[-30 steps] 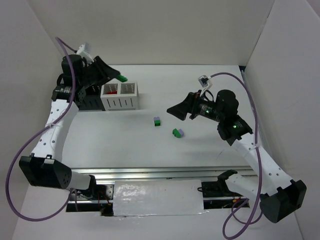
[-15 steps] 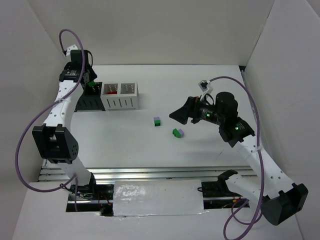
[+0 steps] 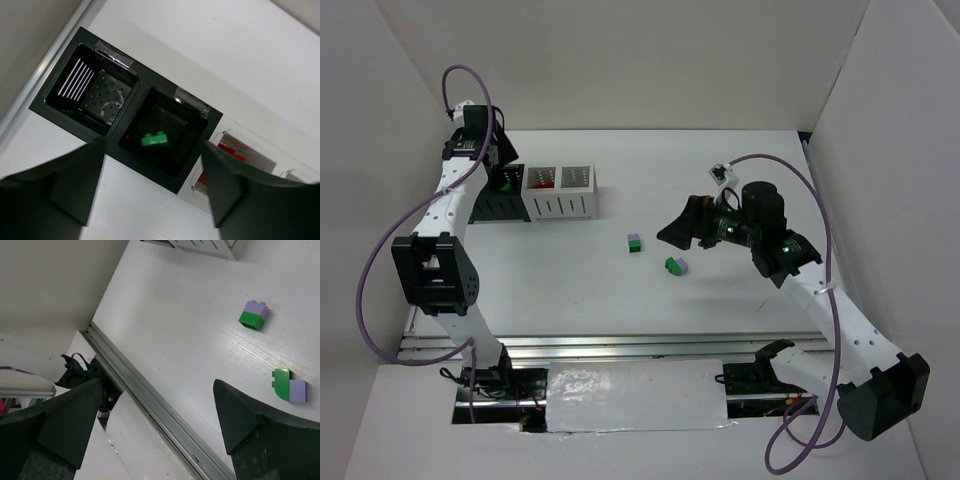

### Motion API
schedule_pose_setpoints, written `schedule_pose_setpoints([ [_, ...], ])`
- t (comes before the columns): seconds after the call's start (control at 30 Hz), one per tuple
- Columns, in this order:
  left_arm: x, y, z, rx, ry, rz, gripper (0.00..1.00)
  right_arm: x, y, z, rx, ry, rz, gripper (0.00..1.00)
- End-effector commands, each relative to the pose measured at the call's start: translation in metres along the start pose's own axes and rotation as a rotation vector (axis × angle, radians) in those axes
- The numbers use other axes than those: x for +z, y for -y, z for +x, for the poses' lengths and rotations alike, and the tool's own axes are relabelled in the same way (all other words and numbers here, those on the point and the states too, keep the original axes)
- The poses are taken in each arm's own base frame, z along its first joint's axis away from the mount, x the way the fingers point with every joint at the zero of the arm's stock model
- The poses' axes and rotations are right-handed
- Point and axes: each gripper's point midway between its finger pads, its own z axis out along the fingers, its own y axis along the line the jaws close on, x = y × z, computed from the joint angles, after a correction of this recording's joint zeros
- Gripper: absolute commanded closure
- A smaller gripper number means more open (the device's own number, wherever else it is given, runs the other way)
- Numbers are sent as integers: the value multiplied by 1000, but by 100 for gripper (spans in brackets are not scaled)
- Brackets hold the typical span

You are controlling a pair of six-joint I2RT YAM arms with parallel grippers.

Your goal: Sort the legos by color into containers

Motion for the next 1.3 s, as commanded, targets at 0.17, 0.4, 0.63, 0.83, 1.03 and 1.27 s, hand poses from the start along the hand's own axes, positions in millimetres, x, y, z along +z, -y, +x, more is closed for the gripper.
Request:
schedule_pose_setpoints([
  [0.17,-14,12,-22,-22,49,81,0,13,72,18,91,-59,329,1],
  [0.4,-88,32,-16,29,6,301,0,22,127,74,16,-262,621,0],
  [0.63,-159,81,65,188,-154,597,1,53,149,87,-97,-325,643,8],
  [0.83,-195,89,118,243,-265,720,0,74,173,94,-126,-369,709,11],
  [1.03,-207,82,139,257,-319,765,0,93,187,108,-157,-410,684,30],
  [1.27,-210,76,150,251,-350,771,0,102,180,126,-164,-445,667,96],
])
